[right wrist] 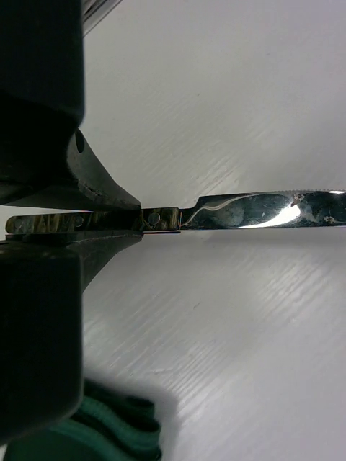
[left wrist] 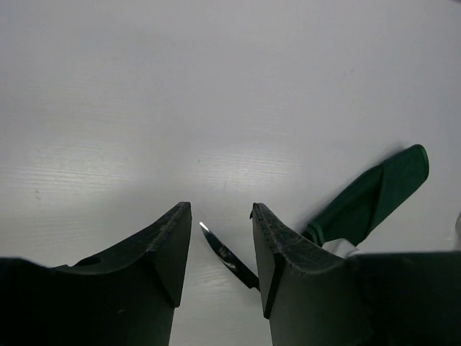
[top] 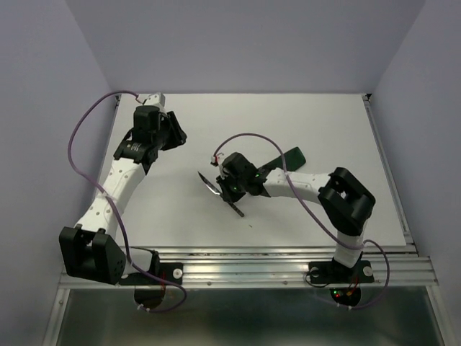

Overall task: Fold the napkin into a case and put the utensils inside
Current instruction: Move the knife to the center of the board.

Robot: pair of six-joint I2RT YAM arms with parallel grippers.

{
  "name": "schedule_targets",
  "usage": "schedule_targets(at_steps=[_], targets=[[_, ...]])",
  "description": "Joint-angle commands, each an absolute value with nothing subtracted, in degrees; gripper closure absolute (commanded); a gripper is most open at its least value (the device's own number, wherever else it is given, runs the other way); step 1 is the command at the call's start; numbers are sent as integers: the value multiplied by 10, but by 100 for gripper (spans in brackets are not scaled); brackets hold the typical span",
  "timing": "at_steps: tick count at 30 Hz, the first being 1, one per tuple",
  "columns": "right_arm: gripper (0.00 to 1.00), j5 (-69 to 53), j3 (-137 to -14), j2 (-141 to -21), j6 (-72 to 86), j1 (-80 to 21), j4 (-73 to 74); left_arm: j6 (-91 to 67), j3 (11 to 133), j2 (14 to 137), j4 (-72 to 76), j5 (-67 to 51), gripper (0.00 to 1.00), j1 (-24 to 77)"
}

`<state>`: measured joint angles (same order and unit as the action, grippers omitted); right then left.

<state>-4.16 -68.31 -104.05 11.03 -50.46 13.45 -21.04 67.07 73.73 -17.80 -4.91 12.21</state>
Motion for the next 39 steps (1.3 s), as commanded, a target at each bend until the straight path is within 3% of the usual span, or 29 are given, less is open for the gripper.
schedule_targets(at_steps=[1, 5, 7, 8, 12, 27, 39], targets=[[98, -18, -728, -1067, 51, -521, 137, -200, 650, 729, -182, -67, 50, 120], [86, -15, -734, -1086, 25, -533, 132, -200, 642, 744, -181, -77, 50, 120], [74, -6, -732, -1091, 25, -533, 129, -200, 639, 753, -177, -83, 50, 120], [61, -3, -730, -1091, 26, -538, 128, -201, 640, 757, -177, -87, 50, 120], [46, 30, -701, -1062, 40, -538, 112, -203, 637, 772, -168, -104, 50, 120], [51, 80, -540, -919, 194, -568, 105, -239, 614, 923, -93, -150, 53, 179], [50, 198, -511, -938, 276, -590, 118, -272, 541, 961, -57, -127, 55, 198]])
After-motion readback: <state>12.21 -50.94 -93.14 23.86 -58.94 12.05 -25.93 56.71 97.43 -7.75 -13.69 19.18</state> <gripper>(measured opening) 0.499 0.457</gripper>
